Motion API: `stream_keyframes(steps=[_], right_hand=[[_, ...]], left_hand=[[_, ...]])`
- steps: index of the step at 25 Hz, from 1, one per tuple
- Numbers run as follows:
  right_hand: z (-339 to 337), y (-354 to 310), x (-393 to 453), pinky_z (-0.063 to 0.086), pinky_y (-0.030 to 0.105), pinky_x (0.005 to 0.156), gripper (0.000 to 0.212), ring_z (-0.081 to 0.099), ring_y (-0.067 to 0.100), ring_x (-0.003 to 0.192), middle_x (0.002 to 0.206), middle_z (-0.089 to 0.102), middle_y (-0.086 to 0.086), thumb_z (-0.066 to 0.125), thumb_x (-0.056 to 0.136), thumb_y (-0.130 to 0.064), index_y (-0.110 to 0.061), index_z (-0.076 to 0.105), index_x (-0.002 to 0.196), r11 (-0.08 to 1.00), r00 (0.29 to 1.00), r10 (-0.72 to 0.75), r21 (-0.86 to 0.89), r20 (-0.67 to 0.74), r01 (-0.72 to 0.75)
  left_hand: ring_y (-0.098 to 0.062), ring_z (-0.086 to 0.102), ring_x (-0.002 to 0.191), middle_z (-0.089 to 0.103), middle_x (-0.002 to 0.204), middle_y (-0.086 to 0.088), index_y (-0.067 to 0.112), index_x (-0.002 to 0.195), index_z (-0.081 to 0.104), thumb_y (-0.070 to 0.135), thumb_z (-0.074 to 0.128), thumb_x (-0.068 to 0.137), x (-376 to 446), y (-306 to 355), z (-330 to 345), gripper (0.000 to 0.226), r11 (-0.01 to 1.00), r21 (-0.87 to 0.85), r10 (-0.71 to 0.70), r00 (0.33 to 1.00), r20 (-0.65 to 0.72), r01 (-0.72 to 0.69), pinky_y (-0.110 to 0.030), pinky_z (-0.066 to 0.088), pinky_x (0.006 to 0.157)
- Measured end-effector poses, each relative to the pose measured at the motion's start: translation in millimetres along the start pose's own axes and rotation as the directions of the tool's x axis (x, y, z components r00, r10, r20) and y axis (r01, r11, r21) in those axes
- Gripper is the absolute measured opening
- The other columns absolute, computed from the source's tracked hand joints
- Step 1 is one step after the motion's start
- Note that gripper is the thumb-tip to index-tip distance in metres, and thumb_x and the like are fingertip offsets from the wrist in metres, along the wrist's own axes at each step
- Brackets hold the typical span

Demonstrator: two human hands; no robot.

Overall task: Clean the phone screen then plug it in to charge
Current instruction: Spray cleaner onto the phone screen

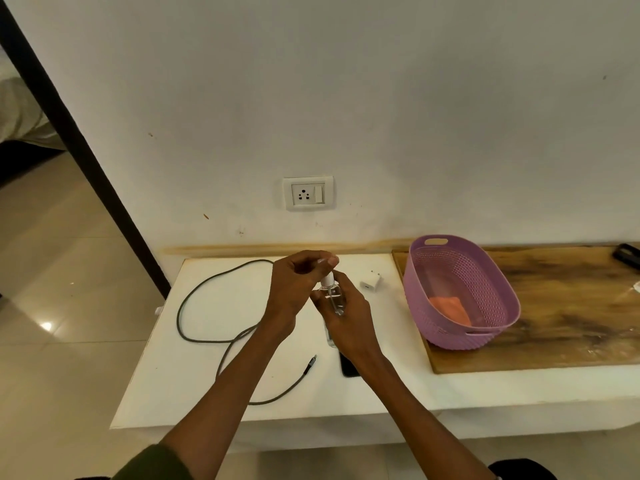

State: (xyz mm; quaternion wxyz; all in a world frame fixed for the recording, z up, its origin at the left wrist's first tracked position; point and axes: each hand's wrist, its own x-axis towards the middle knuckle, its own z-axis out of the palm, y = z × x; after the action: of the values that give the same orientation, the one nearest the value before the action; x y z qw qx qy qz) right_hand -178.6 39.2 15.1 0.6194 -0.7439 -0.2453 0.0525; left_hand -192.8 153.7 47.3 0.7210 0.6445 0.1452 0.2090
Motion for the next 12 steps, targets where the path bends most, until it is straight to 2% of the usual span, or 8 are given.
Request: stream_keyframes(steps=[2,4,6,9,10,12], right_hand=[[-0.5,-0.3,1.5,0.042,0.001,0.068,0.027,0.061,-0.003,0.088,0.094,0.067,-0.019,0.058,0.091,-0.041,-0.047,0.052,0.117,1.0,1.0,-0.004,-0.008,0.004,0.004],[-2.3,-0.7,2.6,0.045,0.003,0.066,0.027,0.062,0.002,0.085,0.089,0.066,-0.02,0.058,0.091,-0.038,-0.055,0.051,0.11,1.0,1.0,-0.019,0.024,0.003,0.019],[-2.1,-0.5,3.7,0.049,0.008,0.069,0.029,0.063,0.009,0.084,0.085,0.065,-0.021,0.058,0.091,-0.036,-0.06,0.05,0.104,0.999,1.0,-0.019,0.04,0.005,0.019],[0.1,1.9,3.9,0.056,0.024,0.078,0.022,0.067,0.012,0.082,0.087,0.066,-0.017,0.058,0.093,-0.035,-0.053,0.051,0.103,0.998,1.0,0.02,0.057,-0.022,-0.019],[-0.6,1.9,3.3,0.055,0.02,0.077,0.02,0.067,0.009,0.083,0.087,0.067,-0.017,0.058,0.092,-0.036,-0.051,0.051,0.104,0.998,0.999,0.019,0.058,-0.034,-0.017],[-4.2,0.3,2.5,0.048,0.009,0.074,0.02,0.064,0.001,0.086,0.091,0.067,-0.019,0.059,0.091,-0.039,-0.046,0.053,0.109,0.999,0.999,-0.009,0.037,-0.04,0.01]], left_hand=[[-0.02,0.072,0.093,0.077,0.092,-0.007,0.01,0.094,0.076,0.019,0.081,0.076,0.5,-1.3,3.6,0.021,0.999,-0.023,-0.044,0.997,-0.057,0.043,-0.024,0.053,0.081],[-0.022,0.072,0.094,0.076,0.094,-0.01,0.008,0.096,0.075,0.016,0.079,0.078,1.0,-2.9,2.3,0.02,0.998,-0.024,-0.054,0.997,-0.061,0.052,-0.024,0.052,0.082],[-0.021,0.071,0.098,0.076,0.098,-0.012,0.005,0.103,0.073,0.013,0.069,0.087,1.7,-3.9,-2.1,0.018,0.999,-0.017,-0.036,0.999,0.04,0.037,-0.024,0.052,0.084],[-0.019,0.069,0.105,0.075,0.106,-0.01,0.006,0.114,0.069,0.015,0.051,0.099,-0.3,-1.2,-6.0,0.025,1.0,0.012,-0.016,0.968,0.249,0.013,-0.024,0.055,0.088],[-0.02,0.069,0.106,0.074,0.108,-0.008,0.008,0.115,0.069,0.017,0.05,0.1,-1.6,0.0,-6.1,0.026,1.0,0.021,-0.009,0.963,0.268,0.004,-0.025,0.055,0.091],[-0.021,0.069,0.106,0.075,0.108,-0.007,0.011,0.113,0.071,0.025,0.06,0.093,-5.4,2.6,-3.5,0.027,1.0,-0.007,0.0,0.981,0.193,0.001,-0.03,0.055,0.092]])
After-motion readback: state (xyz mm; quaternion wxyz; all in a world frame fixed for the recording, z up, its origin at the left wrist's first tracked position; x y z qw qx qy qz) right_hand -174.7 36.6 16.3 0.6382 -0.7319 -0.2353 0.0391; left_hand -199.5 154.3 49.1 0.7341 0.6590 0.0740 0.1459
